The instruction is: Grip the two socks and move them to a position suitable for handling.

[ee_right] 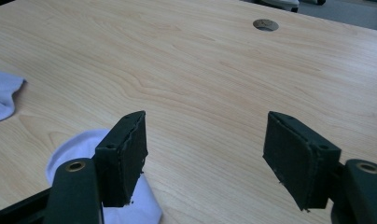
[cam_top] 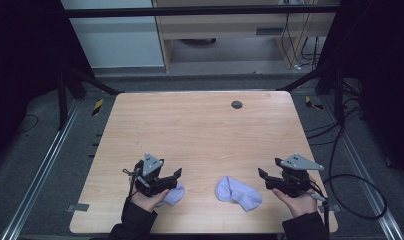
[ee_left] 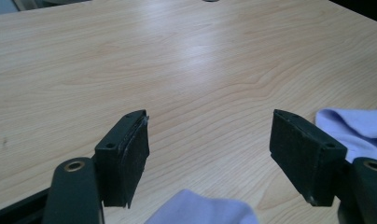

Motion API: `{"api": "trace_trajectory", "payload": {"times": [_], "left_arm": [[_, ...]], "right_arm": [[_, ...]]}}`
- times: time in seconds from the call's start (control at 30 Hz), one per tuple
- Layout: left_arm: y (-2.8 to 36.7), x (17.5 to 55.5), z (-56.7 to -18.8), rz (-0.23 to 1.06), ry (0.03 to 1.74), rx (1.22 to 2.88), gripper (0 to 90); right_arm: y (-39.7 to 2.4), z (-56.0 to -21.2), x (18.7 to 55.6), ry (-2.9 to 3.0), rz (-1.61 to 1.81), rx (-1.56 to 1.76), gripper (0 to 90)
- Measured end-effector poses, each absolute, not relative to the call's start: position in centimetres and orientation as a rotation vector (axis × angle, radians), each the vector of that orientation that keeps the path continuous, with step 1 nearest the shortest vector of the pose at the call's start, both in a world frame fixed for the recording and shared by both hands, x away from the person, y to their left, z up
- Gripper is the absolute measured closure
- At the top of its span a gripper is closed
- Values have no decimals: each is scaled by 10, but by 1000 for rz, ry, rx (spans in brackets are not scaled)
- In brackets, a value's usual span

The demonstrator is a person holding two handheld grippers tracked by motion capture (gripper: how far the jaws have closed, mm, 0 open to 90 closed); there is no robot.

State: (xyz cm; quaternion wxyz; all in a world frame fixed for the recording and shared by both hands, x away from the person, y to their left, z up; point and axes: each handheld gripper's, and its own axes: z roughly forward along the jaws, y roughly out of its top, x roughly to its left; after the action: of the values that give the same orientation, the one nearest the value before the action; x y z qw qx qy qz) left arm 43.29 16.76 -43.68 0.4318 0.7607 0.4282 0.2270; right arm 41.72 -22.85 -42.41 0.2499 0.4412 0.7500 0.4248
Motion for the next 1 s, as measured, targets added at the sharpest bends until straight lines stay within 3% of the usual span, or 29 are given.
{"api": "trace_trajectory", "payload": {"times": [1.0], "left_arm": [[87, 423, -452, 459, 954, 2000, 341]], "right_arm": [[-213, -454, 391, 2214, 1124, 1141, 444]]}}
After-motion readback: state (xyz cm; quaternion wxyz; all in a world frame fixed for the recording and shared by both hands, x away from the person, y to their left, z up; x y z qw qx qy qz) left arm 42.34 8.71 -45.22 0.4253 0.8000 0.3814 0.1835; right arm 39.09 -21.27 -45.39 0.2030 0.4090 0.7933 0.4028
